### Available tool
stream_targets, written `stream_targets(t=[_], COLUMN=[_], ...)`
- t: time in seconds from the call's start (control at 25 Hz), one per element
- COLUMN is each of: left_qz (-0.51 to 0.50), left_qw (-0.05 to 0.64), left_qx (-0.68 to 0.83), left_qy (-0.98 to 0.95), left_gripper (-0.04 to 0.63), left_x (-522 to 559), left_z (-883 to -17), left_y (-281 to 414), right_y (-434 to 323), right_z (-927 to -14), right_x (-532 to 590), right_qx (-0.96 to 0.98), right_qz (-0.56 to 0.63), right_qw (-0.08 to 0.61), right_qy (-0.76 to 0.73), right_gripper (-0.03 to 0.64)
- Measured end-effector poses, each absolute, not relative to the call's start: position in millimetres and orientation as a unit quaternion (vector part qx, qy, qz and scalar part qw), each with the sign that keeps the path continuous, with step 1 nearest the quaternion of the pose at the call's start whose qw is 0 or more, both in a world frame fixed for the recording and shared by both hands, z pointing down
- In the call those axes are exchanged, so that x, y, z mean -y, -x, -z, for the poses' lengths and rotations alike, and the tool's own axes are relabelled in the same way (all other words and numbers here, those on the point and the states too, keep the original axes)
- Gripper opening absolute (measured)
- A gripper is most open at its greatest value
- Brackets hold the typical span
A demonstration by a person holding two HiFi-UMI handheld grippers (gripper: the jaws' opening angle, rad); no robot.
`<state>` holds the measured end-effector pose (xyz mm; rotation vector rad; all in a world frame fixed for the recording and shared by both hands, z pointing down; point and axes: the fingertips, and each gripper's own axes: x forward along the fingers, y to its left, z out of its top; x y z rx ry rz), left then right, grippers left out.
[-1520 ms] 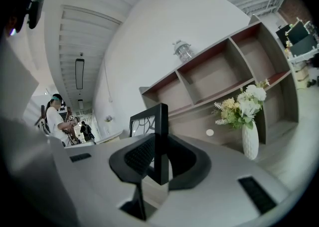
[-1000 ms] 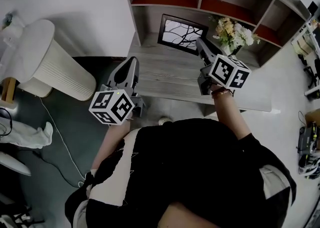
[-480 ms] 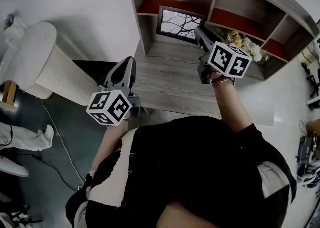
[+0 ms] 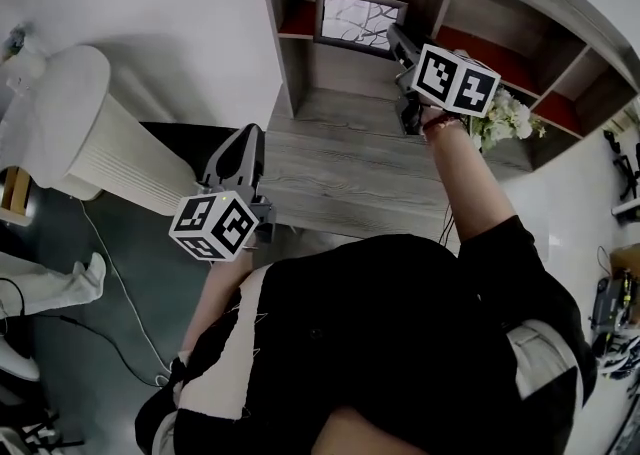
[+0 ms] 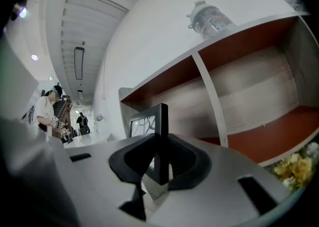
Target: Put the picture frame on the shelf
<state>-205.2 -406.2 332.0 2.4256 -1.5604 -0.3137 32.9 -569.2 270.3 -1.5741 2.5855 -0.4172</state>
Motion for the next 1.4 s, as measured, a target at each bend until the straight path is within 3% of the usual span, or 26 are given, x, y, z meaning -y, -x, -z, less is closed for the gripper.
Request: stream_targets(t=[1.4], left_qz=[0.116], left_qw=[0.137], left_qx=[0.552], left_qy=[-0.814], left_gripper=[0.011], left_x=[423.9], left_z=[-350.6], left_y=[221.3], right_y=[-34.3], right_z=[-303.1], right_x=[653.4], right_qx=[-0.812], right_qz=[0.192], right_qw=[-0.021], right_qy=[0.55], right_gripper=[0.09])
